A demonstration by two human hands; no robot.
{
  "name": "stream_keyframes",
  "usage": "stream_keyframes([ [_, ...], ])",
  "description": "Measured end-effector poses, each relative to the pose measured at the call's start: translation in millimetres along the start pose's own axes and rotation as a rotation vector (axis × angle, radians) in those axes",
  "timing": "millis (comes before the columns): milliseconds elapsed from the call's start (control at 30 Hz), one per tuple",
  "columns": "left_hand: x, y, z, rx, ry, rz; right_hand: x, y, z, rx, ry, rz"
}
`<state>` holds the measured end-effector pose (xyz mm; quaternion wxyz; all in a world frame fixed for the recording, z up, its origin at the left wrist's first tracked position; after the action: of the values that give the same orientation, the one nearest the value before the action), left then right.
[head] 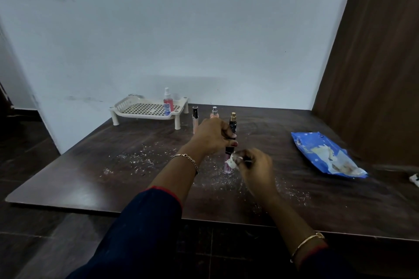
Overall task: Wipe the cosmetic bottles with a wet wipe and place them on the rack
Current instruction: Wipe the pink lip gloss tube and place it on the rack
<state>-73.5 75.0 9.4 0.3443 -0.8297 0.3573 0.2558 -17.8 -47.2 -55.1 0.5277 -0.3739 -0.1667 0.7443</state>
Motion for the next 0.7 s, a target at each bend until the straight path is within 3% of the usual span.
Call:
stream_keyframes([
  [67, 0.4, 0.3, 0.2, -0.003, 0.003, 0.003, -5.6, -0.4, -8.6, 0.104, -0.039, -0.035],
  [167, 1.1, 0.8, 1.0, -0.006, 0.016, -0.014, -15.2, -5.1, -28.5, 0.407, -0.221, -0.18],
  [333, 1.6, -0.5, 1.9, 0.007, 0.003, -0.011, 13.9, -0.1, -24.0, 0.747, -0.627, -0.004],
  [433, 0.6, -0.6, 2.2, 0.004, 0.002, -0.02, 23.2, 6.5, -28.1, 0.938, -0.774, -0.02],
  [700, -0.2, -1.8, 2.7, 0.011, -0.003, -0.017, 27.5, 12.1, -36.1, 1.085, -0.737, -0.074],
])
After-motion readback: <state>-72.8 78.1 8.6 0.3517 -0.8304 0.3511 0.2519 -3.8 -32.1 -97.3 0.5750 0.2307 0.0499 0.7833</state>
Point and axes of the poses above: each hand's wrist, its own y-axis away from the middle knuckle, its own x-axis out of the palm, z = x × y, the point moved 7 cm from there along -y, towards the middle knuckle, and after that the axes turned 8 degrees about -z, right-handed, at the moved point
